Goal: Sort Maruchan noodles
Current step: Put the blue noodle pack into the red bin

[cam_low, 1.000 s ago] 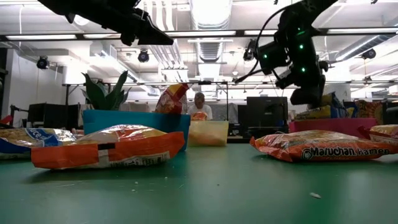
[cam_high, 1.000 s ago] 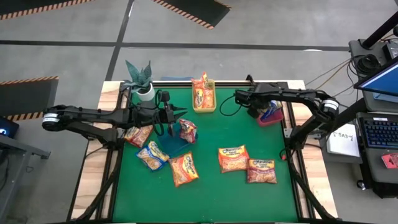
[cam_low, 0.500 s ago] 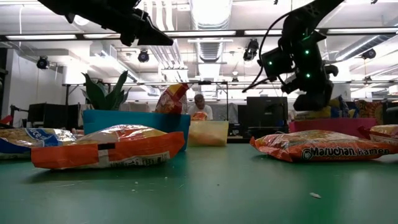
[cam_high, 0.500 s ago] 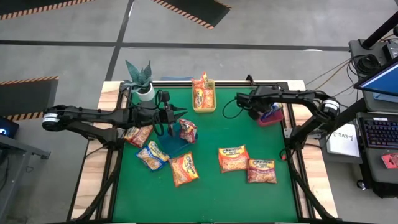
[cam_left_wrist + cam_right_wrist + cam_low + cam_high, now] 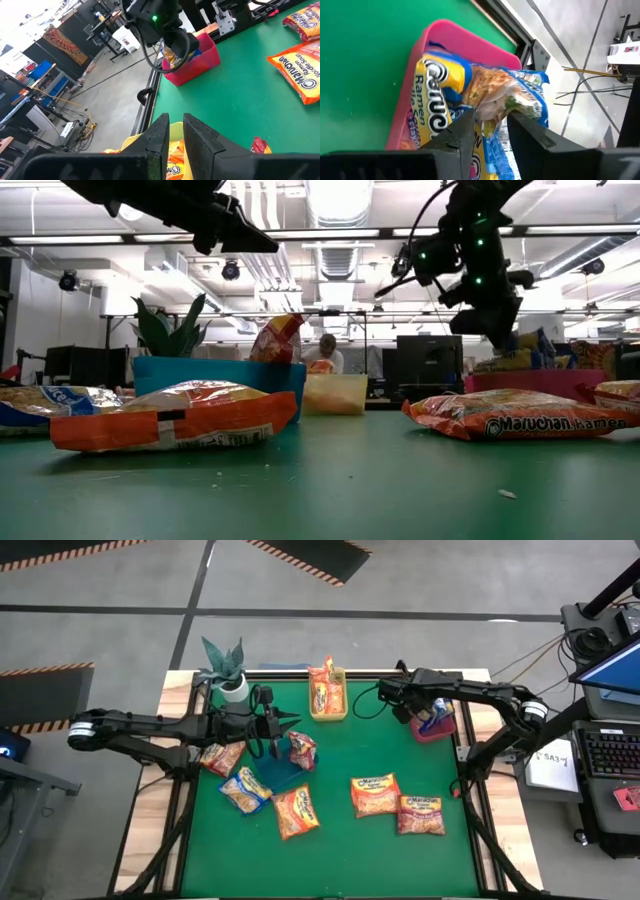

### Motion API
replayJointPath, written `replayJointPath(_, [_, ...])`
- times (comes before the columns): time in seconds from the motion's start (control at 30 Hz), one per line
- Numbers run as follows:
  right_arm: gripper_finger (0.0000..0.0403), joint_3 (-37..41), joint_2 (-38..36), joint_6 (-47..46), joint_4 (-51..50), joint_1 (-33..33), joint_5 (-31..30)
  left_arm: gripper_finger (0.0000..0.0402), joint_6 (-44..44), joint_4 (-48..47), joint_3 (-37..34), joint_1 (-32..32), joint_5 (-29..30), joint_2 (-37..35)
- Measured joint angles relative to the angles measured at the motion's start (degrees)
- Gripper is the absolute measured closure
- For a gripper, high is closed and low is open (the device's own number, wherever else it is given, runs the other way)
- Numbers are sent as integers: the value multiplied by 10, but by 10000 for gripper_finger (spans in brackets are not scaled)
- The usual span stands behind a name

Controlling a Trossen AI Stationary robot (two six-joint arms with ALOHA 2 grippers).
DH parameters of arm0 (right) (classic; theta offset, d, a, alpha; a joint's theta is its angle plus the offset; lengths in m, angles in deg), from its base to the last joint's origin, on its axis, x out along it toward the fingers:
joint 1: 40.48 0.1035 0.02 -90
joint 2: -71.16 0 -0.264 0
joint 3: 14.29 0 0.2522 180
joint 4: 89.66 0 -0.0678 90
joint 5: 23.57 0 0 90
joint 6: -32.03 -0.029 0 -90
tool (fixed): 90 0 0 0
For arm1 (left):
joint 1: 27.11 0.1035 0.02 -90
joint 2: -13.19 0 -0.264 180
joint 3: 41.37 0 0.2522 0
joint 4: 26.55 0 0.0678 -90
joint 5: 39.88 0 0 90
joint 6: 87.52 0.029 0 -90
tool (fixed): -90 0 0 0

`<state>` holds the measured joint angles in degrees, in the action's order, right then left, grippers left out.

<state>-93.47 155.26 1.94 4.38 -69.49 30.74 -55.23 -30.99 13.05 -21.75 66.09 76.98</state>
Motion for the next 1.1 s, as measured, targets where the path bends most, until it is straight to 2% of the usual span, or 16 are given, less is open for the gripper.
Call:
replayJointPath(0.3, [381, 51, 0, -5, 78, -19, -2, 363, 2, -3, 0, 0, 0, 0])
replayJointPath(0.4, [392, 84, 0, -20, 108, -19, -3, 363, 2, -4, 0, 0, 0, 0])
replayJointPath(0.6, [394, 134, -1, -33, 153, -18, -16, 363, 2, -3, 4, 0, 0, 0])
replayJointPath(0.8, [391, 128, -11, -39, 155, -19, -3, 363, -1, -4, 4, 0, 0, 0])
replayJointPath(1.1, [331, 77, -26, -54, 131, -19, 12, 363, -1, -3, 4, 0, 0, 0])
